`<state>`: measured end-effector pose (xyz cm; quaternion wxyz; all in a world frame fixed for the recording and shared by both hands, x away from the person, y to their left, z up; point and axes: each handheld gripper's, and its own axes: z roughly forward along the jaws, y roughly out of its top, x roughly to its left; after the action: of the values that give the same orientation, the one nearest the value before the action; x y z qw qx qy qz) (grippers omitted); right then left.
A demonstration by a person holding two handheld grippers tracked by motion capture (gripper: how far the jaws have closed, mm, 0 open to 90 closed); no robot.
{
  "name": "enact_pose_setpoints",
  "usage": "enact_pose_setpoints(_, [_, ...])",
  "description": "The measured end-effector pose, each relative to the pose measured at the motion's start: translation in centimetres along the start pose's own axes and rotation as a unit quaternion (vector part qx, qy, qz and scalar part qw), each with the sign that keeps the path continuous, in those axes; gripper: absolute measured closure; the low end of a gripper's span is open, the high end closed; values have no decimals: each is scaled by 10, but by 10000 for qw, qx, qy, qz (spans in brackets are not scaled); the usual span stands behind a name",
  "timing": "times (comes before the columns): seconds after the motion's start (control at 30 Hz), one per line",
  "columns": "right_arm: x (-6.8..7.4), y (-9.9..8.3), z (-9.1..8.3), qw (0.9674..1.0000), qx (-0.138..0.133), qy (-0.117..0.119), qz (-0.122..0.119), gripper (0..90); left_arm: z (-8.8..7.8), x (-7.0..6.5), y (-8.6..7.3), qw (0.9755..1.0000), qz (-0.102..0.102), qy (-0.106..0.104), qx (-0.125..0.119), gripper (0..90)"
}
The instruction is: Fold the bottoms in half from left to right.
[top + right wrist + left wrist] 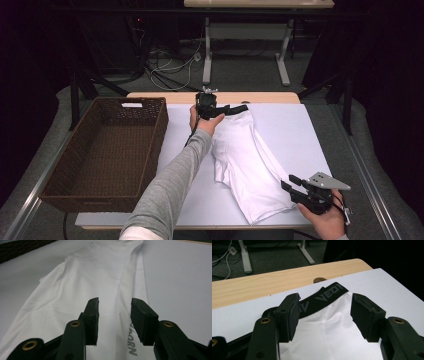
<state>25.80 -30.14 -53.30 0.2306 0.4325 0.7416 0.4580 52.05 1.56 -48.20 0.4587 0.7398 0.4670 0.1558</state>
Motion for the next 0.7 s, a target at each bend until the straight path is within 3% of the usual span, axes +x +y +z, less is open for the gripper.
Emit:
enact_pose_setpoints(0.23, [-1, 15, 31, 9993, 270, -12, -254, 583, -15, 6, -13, 9998, -163, -42, -89, 393])
enact_pose_setpoints(0.37, [0, 16, 50, 9974, 578, 6, -440, 581, -23, 10, -19, 9997, -209, -55, -112, 392])
enact_pose_setpoints(0.43, [0, 14, 58, 9953, 713, -111, -641, 599, -28, 12, -23, 9997, -213, -53, -140, 391])
enact_pose_setpoints(0.57, [-3, 13, 65, 9923, 793, -328, -889, 700, -33, 12, -30, 9996, -251, -57, -116, 389])
enact_pose_setpoints(0.7, [-9, 13, 68, 9920, 876, -371, -829, 870, -39, 11, -37, 9994, -306, -134, -88, 389])
